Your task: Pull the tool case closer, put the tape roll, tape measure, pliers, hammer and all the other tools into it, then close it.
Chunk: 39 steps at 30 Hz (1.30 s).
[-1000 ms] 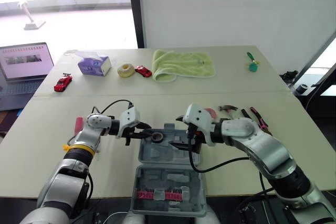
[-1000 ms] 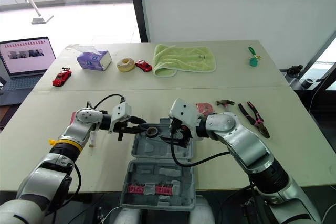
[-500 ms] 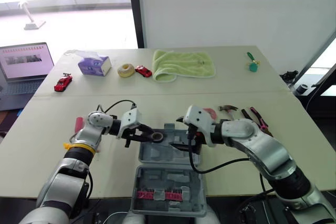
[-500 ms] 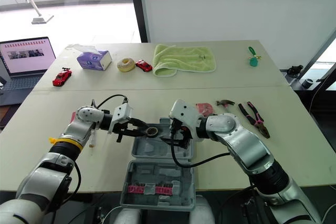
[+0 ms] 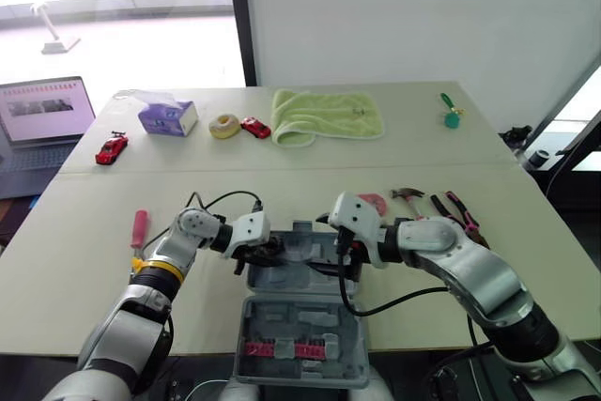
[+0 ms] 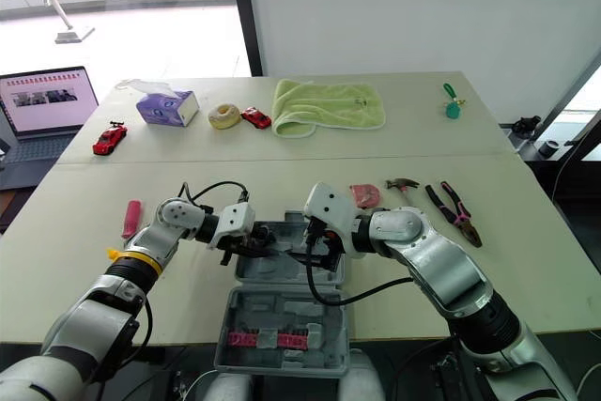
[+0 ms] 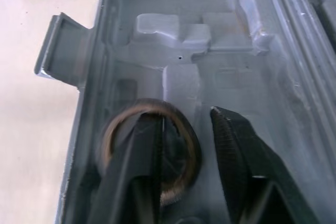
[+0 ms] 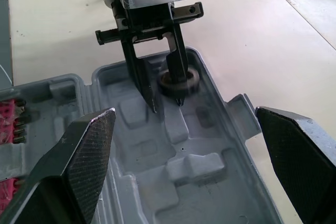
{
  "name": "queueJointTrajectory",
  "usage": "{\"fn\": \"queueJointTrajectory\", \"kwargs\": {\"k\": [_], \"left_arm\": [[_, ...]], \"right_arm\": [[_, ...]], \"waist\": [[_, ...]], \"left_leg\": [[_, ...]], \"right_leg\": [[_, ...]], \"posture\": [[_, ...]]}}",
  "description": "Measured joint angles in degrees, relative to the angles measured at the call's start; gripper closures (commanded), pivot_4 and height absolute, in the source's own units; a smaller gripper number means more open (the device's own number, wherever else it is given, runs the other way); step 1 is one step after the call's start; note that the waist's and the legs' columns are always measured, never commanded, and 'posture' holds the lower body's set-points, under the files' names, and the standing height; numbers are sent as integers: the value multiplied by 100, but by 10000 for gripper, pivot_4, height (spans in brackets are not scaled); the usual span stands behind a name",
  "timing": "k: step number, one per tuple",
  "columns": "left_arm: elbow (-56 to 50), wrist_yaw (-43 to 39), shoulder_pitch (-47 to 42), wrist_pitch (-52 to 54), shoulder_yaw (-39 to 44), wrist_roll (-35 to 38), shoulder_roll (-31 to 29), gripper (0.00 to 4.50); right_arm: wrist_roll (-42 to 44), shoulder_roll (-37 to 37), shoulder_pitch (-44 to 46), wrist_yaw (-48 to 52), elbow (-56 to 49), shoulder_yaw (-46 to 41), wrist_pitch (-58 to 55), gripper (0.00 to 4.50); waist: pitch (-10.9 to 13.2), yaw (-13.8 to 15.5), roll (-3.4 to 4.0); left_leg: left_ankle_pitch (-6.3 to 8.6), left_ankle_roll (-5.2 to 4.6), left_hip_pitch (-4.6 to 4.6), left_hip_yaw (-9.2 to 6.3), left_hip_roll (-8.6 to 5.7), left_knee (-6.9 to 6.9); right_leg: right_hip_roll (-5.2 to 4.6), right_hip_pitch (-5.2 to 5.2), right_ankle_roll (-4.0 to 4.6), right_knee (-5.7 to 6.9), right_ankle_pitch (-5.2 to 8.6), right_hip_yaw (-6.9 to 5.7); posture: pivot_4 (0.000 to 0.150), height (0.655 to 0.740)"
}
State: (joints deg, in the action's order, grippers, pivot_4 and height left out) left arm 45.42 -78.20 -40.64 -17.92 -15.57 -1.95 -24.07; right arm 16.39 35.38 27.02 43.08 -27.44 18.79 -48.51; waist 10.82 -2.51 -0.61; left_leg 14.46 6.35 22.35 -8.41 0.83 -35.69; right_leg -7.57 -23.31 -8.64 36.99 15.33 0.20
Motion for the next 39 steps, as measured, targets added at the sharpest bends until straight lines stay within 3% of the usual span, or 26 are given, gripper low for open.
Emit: {"fn": "queueJointTrajectory", "kwargs": {"k": [1,12,20,26,33,36,39], "left_arm": [[1,-30,-1,-4,1,7,0,44357],[-76,-113,-40,195,160,207,-118,44357],[-243,-117,-421,993,848,632,-1035,44357],[727,447,-229,437,544,-84,-1434,44357],[1219,749,-171,-58,415,-444,-1225,44357],[1227,777,-195,-52,426,-473,-1158,34161],[1225,837,-231,-37,426,-488,-1147,18596]], "right_arm": [[9,1,0,0,0,-8,-2,0],[14,121,0,18,0,-107,-1,0],[18,136,-91,8,-15,-134,2,0],[22,190,-251,4,-177,-210,0,0],[76,201,-350,1,-276,-291,-103,0],[78,214,-353,1,-281,-343,-121,0],[82,214,-354,-1,-321,-351,-132,0]], "waist": [[0,2,0],[1,-2,-1],[1,-6,-1],[1,-2,-1],[0,74,-1],[-2,106,2],[-2,124,2]], "left_leg": [[0,0,0,0,0,0],[0,0,1,0,0,0],[0,0,0,0,0,3],[0,0,0,0,0,3],[0,0,1,0,-1,-2],[0,0,0,0,0,-2],[0,0,0,0,0,-2]], "right_leg": [[0,0,0,0,0,0],[0,0,0,0,0,0],[0,-1,0,0,0,0],[0,-2,0,0,0,0],[-1,3,0,1,0,-1],[-1,4,0,1,0,-1],[-1,4,0,0,0,-1]], "posture": [[1500,7400],[1500,7400],[1500,7400],[1500,7400],[1500,7400],[1500,7400],[1500,7400]]}}
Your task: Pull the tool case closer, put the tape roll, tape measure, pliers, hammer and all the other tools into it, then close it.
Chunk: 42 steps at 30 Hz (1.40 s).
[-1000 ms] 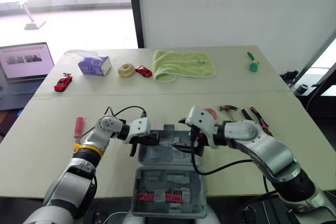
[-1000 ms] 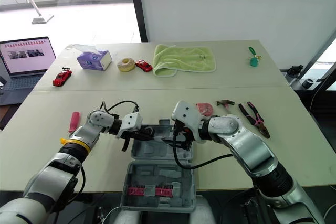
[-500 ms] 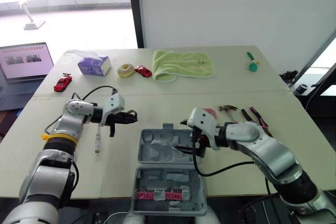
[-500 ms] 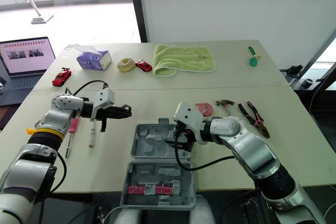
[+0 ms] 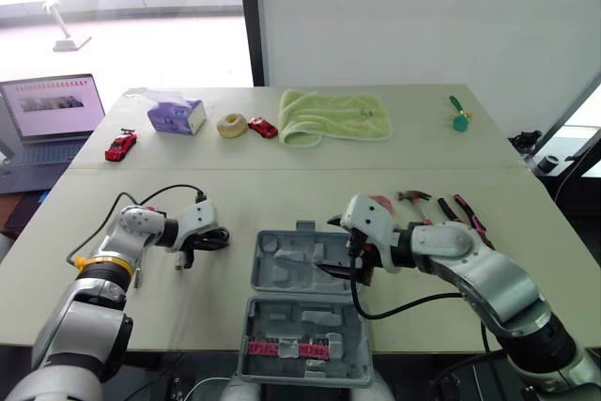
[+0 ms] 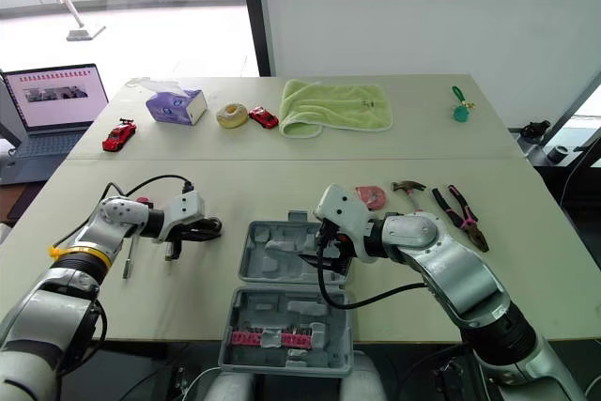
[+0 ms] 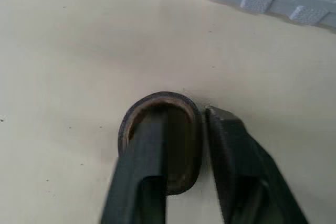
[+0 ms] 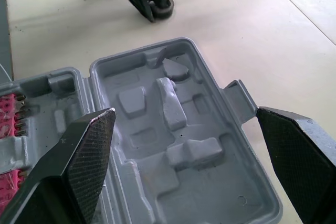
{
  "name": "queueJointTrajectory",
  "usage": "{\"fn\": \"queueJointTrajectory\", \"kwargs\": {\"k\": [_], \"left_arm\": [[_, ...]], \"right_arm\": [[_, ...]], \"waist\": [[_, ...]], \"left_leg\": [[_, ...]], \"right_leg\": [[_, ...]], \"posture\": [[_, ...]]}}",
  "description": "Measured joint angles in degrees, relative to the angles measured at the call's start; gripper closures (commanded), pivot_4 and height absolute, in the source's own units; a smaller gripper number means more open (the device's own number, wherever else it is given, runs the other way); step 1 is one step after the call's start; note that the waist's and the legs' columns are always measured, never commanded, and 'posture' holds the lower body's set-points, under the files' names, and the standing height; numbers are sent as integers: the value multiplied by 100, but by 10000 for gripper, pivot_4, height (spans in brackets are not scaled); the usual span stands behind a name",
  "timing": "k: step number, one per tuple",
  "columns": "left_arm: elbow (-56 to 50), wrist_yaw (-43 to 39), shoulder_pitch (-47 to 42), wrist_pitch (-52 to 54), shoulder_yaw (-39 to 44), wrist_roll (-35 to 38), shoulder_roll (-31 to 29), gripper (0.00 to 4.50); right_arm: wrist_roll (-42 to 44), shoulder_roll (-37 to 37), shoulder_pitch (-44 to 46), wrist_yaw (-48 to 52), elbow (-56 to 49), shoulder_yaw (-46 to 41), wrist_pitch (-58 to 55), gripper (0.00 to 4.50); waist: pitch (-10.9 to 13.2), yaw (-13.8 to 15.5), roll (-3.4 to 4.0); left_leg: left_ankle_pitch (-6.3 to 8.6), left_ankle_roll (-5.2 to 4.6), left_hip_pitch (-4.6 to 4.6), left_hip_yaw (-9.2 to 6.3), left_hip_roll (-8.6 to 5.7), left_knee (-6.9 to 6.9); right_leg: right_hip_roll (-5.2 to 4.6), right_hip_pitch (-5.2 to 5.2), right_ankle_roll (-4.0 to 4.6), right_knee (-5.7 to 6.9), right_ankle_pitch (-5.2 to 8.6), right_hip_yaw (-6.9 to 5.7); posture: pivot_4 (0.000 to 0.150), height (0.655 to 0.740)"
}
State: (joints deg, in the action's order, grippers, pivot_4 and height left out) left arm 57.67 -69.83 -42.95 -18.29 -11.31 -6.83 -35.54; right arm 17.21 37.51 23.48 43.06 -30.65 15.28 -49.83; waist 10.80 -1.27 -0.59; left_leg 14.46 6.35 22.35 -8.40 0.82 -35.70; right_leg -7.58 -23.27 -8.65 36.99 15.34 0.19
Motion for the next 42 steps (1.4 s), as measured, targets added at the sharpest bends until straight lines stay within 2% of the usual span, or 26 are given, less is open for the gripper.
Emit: {"fn": "queueJointTrajectory", "kwargs": {"k": [1,11,30,33,34,35,37,38,42], "left_arm": [[-7,-14,-5,15,1,-1,-5,14192],[-153,-375,5,50,-1,34,-64,14192],[-76,-85,9,103,109,114,-108,14192],[17,11,9,39,108,112,7,22056],[26,20,9,23,108,113,41,27917],[35,26,9,17,108,113,57,31813],[68,65,9,-2,108,111,65,43678],[69,98,1,-13,110,113,65,44853],[97,150,-18,-25,110,108,65,44853]], "right_arm": [[2,0,0,-1,-26,0,-1,0],[4,-28,-18,-86,-72,-2,-49,0],[2,-39,-20,-175,-123,3,-92,0],[3,-40,-21,-185,-123,3,-93,0],[3,-40,-21,-189,-123,3,-93,0],[3,-40,-21,-194,-123,3,-93,0],[3,-40,-26,-206,-123,3,-94,0],[2,-40,-36,-212,-123,3,-94,0],[3,-40,-54,-223,-123,3,-95,0]], "waist": [[0,1,0],[2,-1,-2],[2,-3,-3],[2,1,-3],[2,2,-3],[2,2,-3],[2,-9,-3],[2,-9,-3],[2,-6,-3]], "left_leg": [[0,0,0,0,0,0],[0,0,0,0,0,1],[0,0,1,0,0,2],[0,0,1,0,0,1],[0,0,1,0,0,1],[0,0,1,0,0,1],[0,0,1,0,0,2],[0,0,1,0,0,2],[0,0,1,0,0,2]], "right_leg": [[0,0,0,0,0,0],[1,-2,0,0,0,0],[1,-3,0,0,0,0],[1,-3,0,0,0,0],[1,-3,0,0,0,0],[1,-3,0,0,0,0],[1,-4,0,0,0,0],[1,-4,0,1,0,0],[1,-4,0,0,0,0]], "posture": [[1500,7400],[1500,7400],[1500,7400],[1500,7400],[1500,7400],[1500,7400],[1500,7400],[1500,7400],[1500,7400]]}}
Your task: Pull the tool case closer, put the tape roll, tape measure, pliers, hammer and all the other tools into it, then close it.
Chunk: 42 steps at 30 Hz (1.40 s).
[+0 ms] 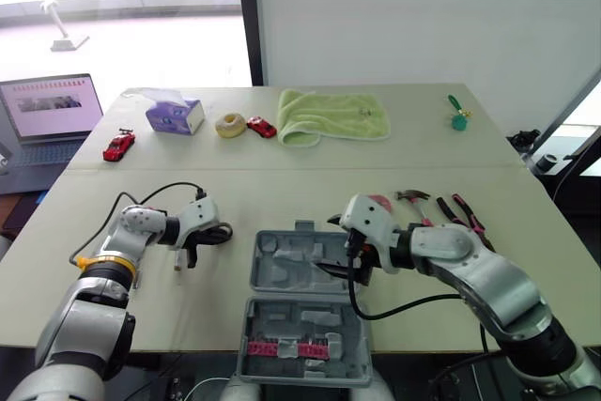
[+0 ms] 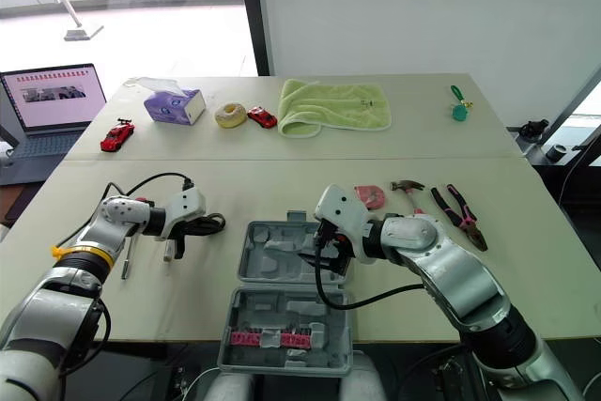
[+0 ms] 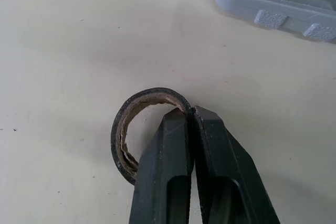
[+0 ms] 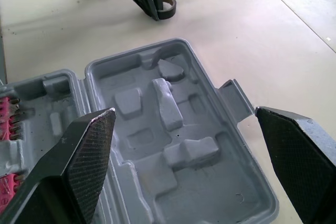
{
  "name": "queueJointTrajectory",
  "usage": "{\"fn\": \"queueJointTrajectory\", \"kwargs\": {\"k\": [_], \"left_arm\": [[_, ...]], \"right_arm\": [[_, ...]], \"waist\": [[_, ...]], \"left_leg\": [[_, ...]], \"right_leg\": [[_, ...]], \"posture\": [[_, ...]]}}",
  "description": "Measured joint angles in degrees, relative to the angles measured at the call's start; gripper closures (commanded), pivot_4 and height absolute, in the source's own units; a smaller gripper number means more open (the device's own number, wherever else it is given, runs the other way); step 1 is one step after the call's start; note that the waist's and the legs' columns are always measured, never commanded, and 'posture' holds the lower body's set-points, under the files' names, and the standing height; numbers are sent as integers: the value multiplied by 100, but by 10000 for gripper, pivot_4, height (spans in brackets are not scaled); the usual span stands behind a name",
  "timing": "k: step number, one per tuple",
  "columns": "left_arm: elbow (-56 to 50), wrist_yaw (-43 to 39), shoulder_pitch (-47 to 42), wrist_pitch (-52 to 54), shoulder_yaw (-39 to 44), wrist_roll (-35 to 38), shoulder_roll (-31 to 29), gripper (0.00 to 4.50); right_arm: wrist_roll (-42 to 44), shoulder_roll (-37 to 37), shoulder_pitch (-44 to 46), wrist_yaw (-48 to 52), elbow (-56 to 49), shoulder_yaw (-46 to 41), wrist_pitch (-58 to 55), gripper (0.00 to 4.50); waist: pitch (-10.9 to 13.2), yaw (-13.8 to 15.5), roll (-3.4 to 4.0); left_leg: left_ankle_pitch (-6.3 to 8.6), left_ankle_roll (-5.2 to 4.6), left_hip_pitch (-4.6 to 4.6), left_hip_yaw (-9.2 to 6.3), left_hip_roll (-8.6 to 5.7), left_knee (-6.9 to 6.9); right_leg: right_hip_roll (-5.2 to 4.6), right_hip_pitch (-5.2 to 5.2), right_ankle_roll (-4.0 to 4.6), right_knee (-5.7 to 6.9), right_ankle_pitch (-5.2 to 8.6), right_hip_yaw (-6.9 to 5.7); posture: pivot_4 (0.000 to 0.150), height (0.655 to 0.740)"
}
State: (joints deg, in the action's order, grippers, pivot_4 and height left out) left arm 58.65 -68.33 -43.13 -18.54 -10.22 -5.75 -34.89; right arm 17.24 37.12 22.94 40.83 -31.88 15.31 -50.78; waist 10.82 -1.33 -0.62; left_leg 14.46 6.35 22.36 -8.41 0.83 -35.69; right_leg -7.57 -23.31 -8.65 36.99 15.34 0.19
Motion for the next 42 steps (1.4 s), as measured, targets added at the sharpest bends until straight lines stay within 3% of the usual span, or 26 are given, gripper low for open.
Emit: {"fn": "queueJointTrajectory", "kwargs": {"k": [5,14,19,27,33,42], "left_arm": [[67,-136,-182,-52,8,28,-8,44853],[-1108,-1893,-617,745,20,753,3,44853],[-1173,-2339,-618,710,-268,709,329,44853],[-680,-2338,-661,158,-690,485,691,44853],[-181,-1800,-871,-320,-782,58,895,44853],[105,-1649,-919,-436,-885,-209,930,44853]], "right_arm": [[-1,0,-16,-11,0,0,0,0],[-10,-39,-28,-21,0,8,5,0],[-17,-104,-18,-25,7,41,54,0],[-23,-158,1,-115,8,115,57,0],[-12,-158,-16,-163,-1,111,-5,0],[-2,-129,-71,-229,-100,18,-134,0]], "waist": [[2,6,-3],[2,-8,-4],[3,-56,-4],[3,-118,-5],[3,-107,-5],[3,-114,-5]], "left_leg": [[0,0,1,0,0,0],[0,0,3,0,0,0],[0,0,2,0,0,-1],[0,0,2,0,0,0],[0,0,3,0,0,-1],[0,0,3,0,0,-1]], "right_leg": [[0,0,0,0,0,0],[0,0,0,-1,0,0],[0,0,0,-1,0,0],[0,-1,0,0,0,0],[0,-1,0,-1,0,0],[0,-2,0,-1,0,0]], "posture": [[1500,7400],[1500,7400],[1500,7400],[1500,7400],[1500,7400],[1500,7400]]}}
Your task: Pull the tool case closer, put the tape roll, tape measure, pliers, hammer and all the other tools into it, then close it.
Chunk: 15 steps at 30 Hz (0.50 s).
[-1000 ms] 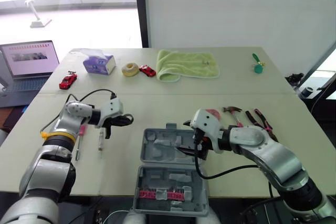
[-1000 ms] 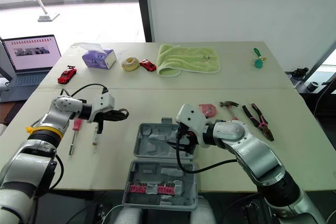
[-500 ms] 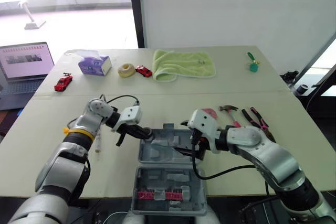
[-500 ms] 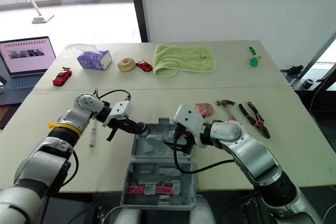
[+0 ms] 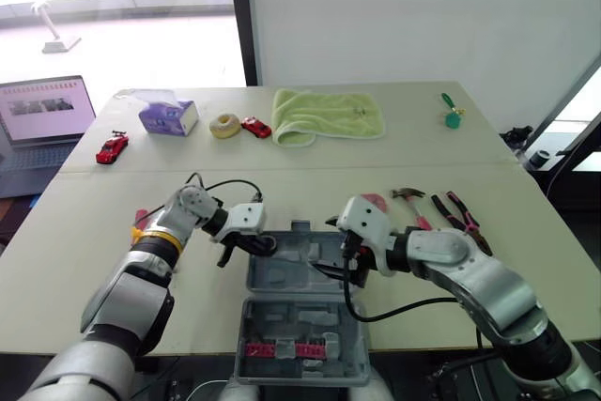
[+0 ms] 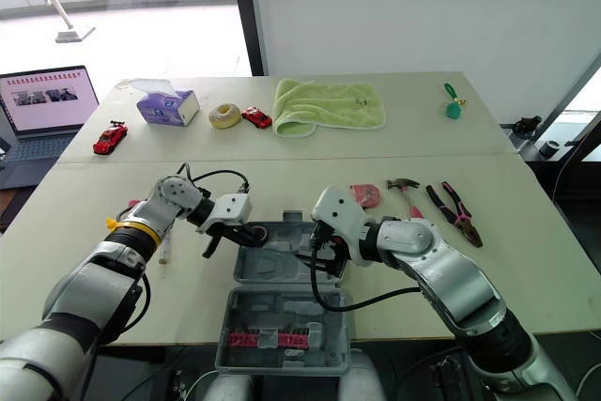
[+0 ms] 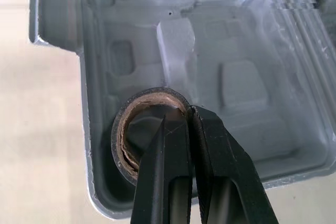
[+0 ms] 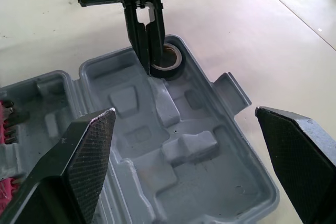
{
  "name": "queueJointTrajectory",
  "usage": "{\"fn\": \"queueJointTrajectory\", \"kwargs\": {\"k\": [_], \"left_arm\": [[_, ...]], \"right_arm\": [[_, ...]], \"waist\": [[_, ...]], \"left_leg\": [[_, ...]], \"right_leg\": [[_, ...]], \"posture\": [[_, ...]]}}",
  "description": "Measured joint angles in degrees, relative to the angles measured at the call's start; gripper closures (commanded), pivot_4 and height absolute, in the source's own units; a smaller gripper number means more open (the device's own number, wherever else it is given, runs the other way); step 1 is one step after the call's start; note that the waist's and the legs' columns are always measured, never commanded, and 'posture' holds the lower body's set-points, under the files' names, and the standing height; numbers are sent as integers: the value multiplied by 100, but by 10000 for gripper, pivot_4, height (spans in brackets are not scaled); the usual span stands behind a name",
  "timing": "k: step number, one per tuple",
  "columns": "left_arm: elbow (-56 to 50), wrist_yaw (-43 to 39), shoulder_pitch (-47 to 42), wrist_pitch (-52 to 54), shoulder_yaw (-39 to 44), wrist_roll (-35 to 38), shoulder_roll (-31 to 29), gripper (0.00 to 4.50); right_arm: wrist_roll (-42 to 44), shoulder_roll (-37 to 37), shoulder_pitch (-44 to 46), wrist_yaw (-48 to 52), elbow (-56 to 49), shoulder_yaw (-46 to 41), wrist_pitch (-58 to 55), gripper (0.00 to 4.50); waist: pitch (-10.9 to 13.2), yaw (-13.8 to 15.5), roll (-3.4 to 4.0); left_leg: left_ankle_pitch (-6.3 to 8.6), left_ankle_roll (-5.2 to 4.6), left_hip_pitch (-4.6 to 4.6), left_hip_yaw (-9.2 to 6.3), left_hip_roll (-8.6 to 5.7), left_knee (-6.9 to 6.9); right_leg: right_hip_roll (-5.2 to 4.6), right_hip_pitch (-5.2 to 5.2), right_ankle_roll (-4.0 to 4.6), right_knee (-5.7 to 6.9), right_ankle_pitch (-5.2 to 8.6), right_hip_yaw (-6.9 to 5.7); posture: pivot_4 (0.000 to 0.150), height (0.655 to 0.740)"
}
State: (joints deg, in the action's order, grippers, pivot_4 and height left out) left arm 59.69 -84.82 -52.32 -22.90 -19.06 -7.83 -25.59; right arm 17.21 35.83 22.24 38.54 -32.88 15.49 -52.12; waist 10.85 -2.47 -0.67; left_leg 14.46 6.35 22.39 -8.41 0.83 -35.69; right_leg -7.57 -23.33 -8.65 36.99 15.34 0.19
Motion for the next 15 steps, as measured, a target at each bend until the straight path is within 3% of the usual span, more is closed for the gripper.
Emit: {"fn": "queueJointTrajectory", "kwargs": {"k": [11,12,13,15], "left_arm": [[194,143,-142,-7,-36,-156,16,44853],[198,141,-143,3,-32,-151,23,37729],[200,140,-143,8,-29,-148,29,34510],[199,140,-145,17,-17,-143,48,23801]], "right_arm": [[10,-1,-36,-40,-86,-10,-10,0],[10,-1,-36,-41,-86,-10,-10,0],[10,-1,-36,-42,-86,-10,-10,0],[10,-1,-36,-43,-86,-10,-10,0]], "waist": [[0,-4,0],[0,-2,0],[0,-1,0],[0,1,0]], "left_leg": [[0,0,0,0,0,0],[0,0,0,0,0,0],[0,0,0,0,0,0],[0,0,0,0,0,0]], "right_leg": [[0,0,0,0,0,0],[0,0,0,0,0,0],[0,0,0,0,0,0],[0,0,0,0,0,0]], "posture": [[1500,7400],[1500,7400],[1500,7400],[1500,7400]]}}
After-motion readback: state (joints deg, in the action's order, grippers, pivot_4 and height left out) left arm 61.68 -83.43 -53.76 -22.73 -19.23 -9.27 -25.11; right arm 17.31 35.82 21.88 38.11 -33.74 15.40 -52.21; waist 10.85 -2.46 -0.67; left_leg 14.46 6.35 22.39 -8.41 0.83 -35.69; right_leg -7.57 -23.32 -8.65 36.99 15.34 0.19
